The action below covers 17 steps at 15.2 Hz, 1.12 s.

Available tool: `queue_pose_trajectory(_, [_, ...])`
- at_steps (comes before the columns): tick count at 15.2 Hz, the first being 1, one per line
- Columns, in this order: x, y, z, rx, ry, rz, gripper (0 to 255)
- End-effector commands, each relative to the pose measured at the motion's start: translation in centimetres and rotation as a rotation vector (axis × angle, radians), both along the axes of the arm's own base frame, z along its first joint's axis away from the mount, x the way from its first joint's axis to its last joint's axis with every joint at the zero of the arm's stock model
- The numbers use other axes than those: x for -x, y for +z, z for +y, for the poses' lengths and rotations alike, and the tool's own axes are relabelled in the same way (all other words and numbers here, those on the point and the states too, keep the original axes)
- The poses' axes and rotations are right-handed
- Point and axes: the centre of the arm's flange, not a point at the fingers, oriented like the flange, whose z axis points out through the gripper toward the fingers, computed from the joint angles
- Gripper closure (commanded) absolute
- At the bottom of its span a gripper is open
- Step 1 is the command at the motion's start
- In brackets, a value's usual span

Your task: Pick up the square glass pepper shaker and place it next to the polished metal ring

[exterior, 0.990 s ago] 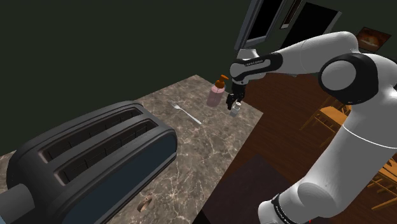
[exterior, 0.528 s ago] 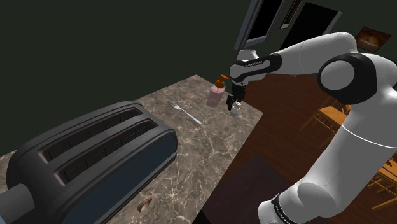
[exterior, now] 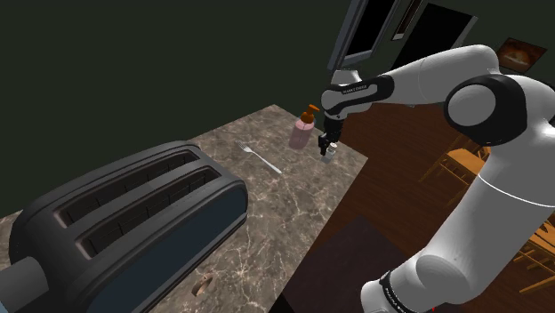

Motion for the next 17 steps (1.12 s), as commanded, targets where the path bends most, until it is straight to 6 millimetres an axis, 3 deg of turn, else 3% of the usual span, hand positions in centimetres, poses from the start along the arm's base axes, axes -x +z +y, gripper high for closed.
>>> queue_pose_trajectory(1, [0.0,0.0,0.0,0.0,0.0,0.0,255])
queue_pose_trajectory(3, [0.0,0.0,0.0,0.0,0.0,0.0,255])
queue_pose_trajectory(17, [0.0,7.4,0.0,0.0,0.0,0.0,255])
